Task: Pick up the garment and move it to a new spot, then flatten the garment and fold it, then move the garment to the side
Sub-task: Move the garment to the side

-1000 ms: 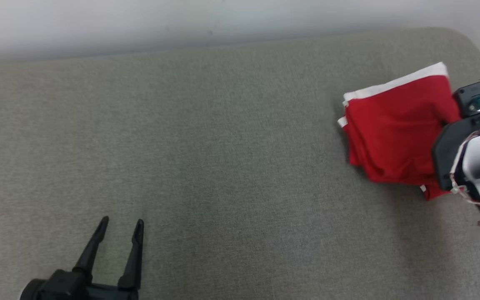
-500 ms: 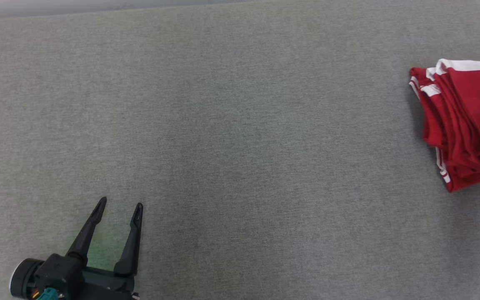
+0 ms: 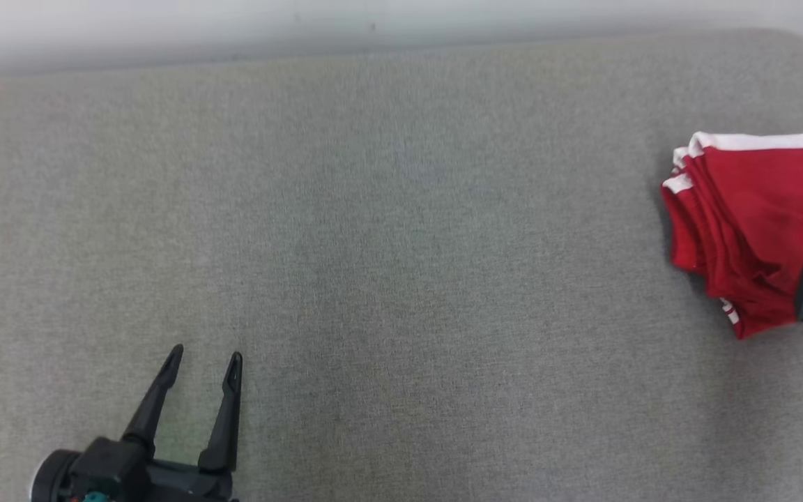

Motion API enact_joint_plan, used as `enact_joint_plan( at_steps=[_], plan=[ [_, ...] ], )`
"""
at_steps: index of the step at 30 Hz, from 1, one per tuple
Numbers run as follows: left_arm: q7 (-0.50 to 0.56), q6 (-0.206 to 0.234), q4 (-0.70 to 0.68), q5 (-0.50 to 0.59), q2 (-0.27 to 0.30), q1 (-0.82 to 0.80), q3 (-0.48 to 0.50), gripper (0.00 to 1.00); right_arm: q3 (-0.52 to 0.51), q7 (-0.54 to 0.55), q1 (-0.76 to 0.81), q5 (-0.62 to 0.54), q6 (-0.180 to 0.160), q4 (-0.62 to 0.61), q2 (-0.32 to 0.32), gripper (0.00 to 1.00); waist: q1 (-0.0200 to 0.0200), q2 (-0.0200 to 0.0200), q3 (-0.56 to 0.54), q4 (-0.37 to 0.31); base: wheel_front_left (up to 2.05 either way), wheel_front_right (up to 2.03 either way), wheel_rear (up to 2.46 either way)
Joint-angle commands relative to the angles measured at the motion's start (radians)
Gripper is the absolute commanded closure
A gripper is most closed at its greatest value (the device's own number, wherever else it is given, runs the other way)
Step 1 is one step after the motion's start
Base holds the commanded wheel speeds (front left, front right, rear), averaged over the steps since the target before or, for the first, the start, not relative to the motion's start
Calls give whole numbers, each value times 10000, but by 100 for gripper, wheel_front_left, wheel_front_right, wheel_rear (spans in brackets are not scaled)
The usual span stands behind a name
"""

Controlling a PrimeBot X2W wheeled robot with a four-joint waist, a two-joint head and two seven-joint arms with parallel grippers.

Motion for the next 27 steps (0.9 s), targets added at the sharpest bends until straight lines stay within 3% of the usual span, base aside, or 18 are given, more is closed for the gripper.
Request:
enact_joint_plan(
  at_steps=[1, 7, 10, 15, 21, 27],
  plan=[
    [-110, 22, 123, -41, -164, 284, 31, 0, 100, -365, 425, 346, -20, -451, 300, 0, 0, -1, -898, 27, 0, 0, 0],
    [-149, 149, 223, -261, -698, 696, 429, 0, 712, -966, 1594, 1447, -20, -2021, 1075, 0, 0, -1, -2044, 46, 0, 0, 0],
    [-145, 172, 77, -339, -1188, 1324, 953, 0, 1164, -1188, 2892, 2368, -20, -3259, 1494, 0, 0, -1, -2872, 187, 0, 0, 0],
    [-149, 151, 348, -388, -1474, 1671, 1370, 0, 1203, -1647, 4469, 3148, -20, -4270, 1975, 0, 0, -1, -3348, 458, 0, 0, 0],
    [-149, 110, 885, -161, -1540, 1928, 1921, 0, 1529, -2323, 5776, 3676, -20, -4220, 2464, 0, 0, -1, -3741, 619, 0, 0, 0],
    [-151, -21, 1265, 258, -1373, 2245, 2187, 0, 1763, -2846, 6349, 3802, -20, -3407, 2721, 0, 0, -1, -3983, 694, 0, 0, 0]
  ],
)
